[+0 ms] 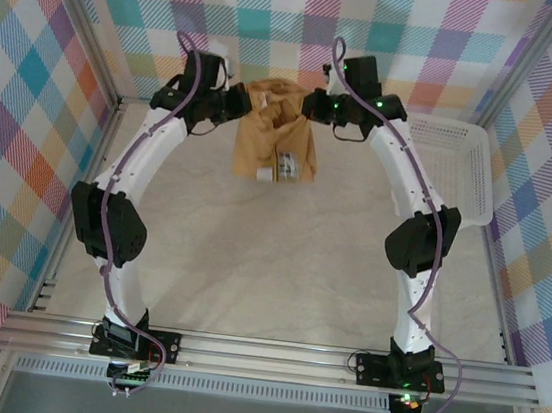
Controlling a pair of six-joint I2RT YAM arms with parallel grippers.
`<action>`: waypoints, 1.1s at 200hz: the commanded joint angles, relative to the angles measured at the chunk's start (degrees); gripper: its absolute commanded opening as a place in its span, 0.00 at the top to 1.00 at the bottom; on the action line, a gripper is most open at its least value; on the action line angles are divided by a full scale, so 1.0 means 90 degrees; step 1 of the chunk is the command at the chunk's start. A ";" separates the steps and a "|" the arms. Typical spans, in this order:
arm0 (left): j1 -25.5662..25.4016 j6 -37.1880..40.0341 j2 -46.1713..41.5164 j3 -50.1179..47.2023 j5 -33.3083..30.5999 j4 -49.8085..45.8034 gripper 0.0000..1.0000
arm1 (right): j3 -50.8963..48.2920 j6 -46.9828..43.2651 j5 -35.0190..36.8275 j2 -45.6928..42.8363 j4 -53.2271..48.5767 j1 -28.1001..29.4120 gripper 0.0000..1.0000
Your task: Fold the inside-out t-shirt
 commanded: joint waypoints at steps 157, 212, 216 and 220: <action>-0.0710 -0.0385 -0.3875 -0.7551 -0.1207 0.1988 1.00 | -0.7652 0.1053 -0.1064 -0.2459 0.3278 0.0838 1.00; -0.0496 -0.0083 -0.2417 -0.6290 -0.1688 0.1848 1.00 | -0.6104 0.0510 -0.0345 -0.1234 0.2424 0.0707 1.00; -0.0446 -0.0081 -0.2228 -0.6180 -0.1666 0.1851 1.00 | -0.6001 0.0472 -0.0308 -0.1099 0.2378 0.0686 1.00; -0.0389 -0.0077 -0.2034 -0.6067 -0.1621 0.1851 1.00 | -0.5903 0.0456 -0.0266 -0.0985 0.2330 0.0665 1.00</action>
